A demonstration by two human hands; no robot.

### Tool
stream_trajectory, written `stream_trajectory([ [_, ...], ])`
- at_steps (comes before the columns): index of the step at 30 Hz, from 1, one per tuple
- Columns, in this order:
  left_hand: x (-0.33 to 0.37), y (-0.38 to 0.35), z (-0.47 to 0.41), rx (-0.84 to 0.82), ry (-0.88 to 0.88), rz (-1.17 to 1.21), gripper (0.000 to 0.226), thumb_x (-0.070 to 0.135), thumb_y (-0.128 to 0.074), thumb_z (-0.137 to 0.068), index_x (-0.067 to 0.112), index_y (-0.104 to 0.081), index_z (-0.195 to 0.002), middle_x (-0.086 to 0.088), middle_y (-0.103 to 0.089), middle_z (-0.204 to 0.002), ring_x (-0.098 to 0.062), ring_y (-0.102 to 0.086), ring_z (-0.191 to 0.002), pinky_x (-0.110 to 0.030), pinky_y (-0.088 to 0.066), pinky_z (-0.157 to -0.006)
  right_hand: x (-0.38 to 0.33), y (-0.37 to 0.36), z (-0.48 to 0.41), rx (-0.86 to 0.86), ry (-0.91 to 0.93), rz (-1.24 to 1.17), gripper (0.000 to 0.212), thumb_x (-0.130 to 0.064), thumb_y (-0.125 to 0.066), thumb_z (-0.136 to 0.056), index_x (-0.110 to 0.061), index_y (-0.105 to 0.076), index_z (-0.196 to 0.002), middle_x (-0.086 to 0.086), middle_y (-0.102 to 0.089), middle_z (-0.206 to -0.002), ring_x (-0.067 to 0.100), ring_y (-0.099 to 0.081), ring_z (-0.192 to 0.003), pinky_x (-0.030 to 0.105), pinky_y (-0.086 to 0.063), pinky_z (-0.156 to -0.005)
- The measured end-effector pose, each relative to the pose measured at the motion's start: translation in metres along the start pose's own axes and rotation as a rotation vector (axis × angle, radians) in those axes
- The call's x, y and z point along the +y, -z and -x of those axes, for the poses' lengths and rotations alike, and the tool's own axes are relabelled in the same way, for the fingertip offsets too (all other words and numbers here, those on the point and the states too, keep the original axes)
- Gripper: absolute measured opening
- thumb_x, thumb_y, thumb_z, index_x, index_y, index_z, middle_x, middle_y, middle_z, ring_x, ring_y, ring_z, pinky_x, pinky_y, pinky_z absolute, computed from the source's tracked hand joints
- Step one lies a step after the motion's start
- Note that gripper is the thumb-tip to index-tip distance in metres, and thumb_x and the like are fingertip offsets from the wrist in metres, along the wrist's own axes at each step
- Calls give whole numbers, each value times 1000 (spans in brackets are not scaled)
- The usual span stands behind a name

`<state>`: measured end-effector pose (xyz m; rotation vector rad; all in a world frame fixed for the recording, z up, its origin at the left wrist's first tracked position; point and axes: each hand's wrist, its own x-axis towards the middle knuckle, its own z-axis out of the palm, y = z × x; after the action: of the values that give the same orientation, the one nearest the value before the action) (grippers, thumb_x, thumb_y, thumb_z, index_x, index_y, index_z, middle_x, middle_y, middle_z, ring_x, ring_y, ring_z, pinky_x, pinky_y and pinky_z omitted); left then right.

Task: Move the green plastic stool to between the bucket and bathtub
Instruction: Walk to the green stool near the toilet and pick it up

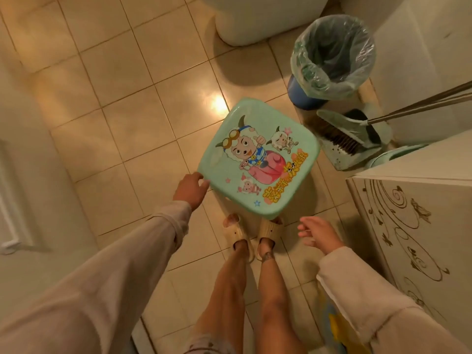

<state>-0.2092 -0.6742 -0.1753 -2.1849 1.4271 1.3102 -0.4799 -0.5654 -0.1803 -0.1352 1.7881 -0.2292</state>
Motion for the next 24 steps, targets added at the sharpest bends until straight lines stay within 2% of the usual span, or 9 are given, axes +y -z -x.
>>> stream_trajectory([
  [3, 13, 3, -49, 108, -36, 41, 52, 35, -42, -91, 4, -42, -133, -22, -50, -134, -37, -45, -124, -43, -38, -100, -10, -15, -32, 19, -26, -209, 41, -28, -49, -91, -8, -47, -126, 0, -55, -94, 15, -54, -84, 34, -49, -73],
  [6, 26, 1, -87, 49, -98, -55, 62, 47, -39, -89, 5, -39, -134, -24, -52, -131, -38, -48, -121, -48, -41, -99, -20, -28, -56, -19, 9, -324, 57, -34, -52, -88, -10, -38, -137, 3, -50, -129, 20, -47, -116, 42, -38, -99],
  [7, 30, -1, -98, 5, -114, -57, 63, 50, -37, -89, 5, -40, -132, -24, -53, -129, -38, -50, -118, -48, -43, -98, -24, -32, -63, -32, 33, -359, 54, -32, -53, -87, -10, -41, -135, 3, -53, -130, 18, -50, -113, 38, -38, -98],
  [9, 36, -5, -116, -66, -114, 23, 65, 55, -36, -87, 4, -44, -127, -21, -57, -125, -37, -54, -112, -46, -44, -97, -35, -37, -73, -51, 82, -461, 42, -24, -55, -87, -13, -47, -127, 0, -62, -111, 10, -58, -92, 25, -43, -81],
  [11, 40, -7, -132, -96, -76, 142, 68, 60, -35, -85, 6, -48, -124, -16, -60, -122, -35, -56, -109, -45, -43, -99, -40, -39, -84, -52, 108, -559, 33, -18, -57, -86, -16, -49, -118, -3, -64, -94, 7, -60, -82, 23, -46, -68],
  [14, 41, -10, -142, -125, -75, 283, 54, 62, -38, -82, 14, -60, -91, -5, -67, -94, -26, -61, -89, -38, -46, -90, -42, -34, -93, -71, 104, -564, 30, -14, -58, -85, -15, -49, -114, -1, -64, -91, 10, -60, -82, 26, -49, -71],
  [17, 41, -13, -135, -123, -81, 393, 37, 59, -46, -80, 25, -53, -67, 7, -63, -71, -13, -59, -66, -26, -43, -67, -46, -27, -94, -120, 62, -575, 23, -10, -58, -84, -16, -54, -106, 0, -64, -92, 12, -60, -85, 29, -49, -73],
  [19, 38, -14, -125, -88, -70, 463, 35, 57, -52, -78, 24, -54, -66, 8, -62, -68, -10, -58, -62, -22, -42, -60, -51, -23, -91, -137, 48, -577, 21, -9, -58, -84, -16, -56, -104, 1, -64, -92, 14, -60, -87, 30, -49, -76],
  [24, 3, -4, -87, -28, 33, 604, 35, 51, -60, -75, 17, -56, -75, 3, -63, -72, -14, -58, -65, -26, -47, -63, -57, -27, -69, -193, 47, -450, 49, -5, -58, -83, -8, -45, -130, 1, -62, -93, 13, -59, -85, 29, -47, -71],
])
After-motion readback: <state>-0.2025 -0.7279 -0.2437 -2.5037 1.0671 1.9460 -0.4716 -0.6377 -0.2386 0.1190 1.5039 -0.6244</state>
